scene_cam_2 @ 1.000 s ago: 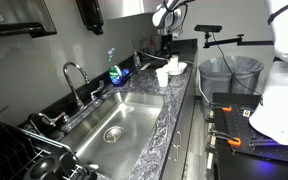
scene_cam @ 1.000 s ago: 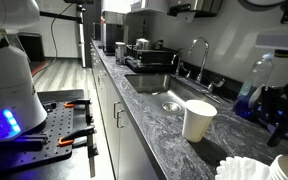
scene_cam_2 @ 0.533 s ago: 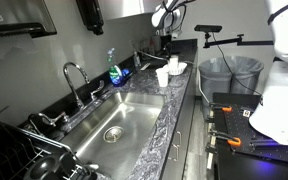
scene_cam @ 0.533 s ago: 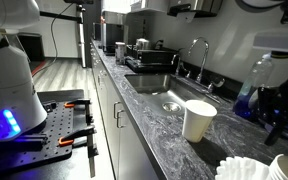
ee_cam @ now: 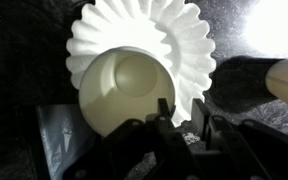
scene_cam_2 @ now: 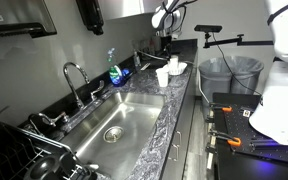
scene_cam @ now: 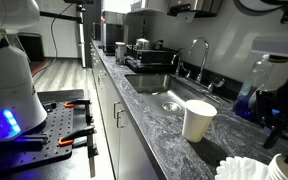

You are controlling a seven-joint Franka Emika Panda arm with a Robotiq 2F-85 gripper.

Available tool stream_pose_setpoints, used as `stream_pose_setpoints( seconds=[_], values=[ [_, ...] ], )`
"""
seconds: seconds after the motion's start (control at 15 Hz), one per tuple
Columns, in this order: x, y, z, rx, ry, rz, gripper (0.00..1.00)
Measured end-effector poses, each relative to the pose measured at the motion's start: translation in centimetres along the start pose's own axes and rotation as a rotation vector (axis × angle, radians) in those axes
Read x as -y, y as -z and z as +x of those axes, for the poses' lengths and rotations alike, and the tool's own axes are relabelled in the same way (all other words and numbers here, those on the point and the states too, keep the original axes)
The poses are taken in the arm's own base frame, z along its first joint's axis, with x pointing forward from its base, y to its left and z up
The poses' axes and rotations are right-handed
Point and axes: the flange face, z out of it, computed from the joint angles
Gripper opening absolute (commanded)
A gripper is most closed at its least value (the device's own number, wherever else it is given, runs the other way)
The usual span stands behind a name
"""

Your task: Remove one white cup from the stack on the right and place it inside the white cup on the left

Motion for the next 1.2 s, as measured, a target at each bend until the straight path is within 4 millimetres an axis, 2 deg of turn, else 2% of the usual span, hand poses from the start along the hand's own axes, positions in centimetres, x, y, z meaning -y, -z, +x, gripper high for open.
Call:
stream_pose_setpoints(
  seconds=[0.27, 0.53, 0.6, 0.67, 0.73, 0.87, 1.07, 1.13, 1.2],
  values=[
    [-0.2, -0.1, -0.1, 0.001, -0.004, 0.001, 0.22],
    [-0.7, -0.1, -0.5, 0.001, -0.013, 0.001, 0.22],
    [-0.8, -0.1, -0.6, 0.001, -0.015, 0.000, 0.27],
    [-0.9, -0.1, -0.6, 0.000, -0.016, 0.000, 0.27],
    [-0.9, -0.1, -0.6, 0.000, -0.017, 0.000, 0.31],
    [-1.0, 0.0, -0.7, 0.000, -0.018, 0.000, 0.30],
    [-1.2, 0.0, -0.8, -0.002, -0.021, -0.001, 0.18],
    [-1.2, 0.1, -0.8, -0.002, -0.021, -0.002, 0.11],
    [-1.3, 0.1, -0.8, -0.003, -0.022, -0.003, 0.13]
  ],
)
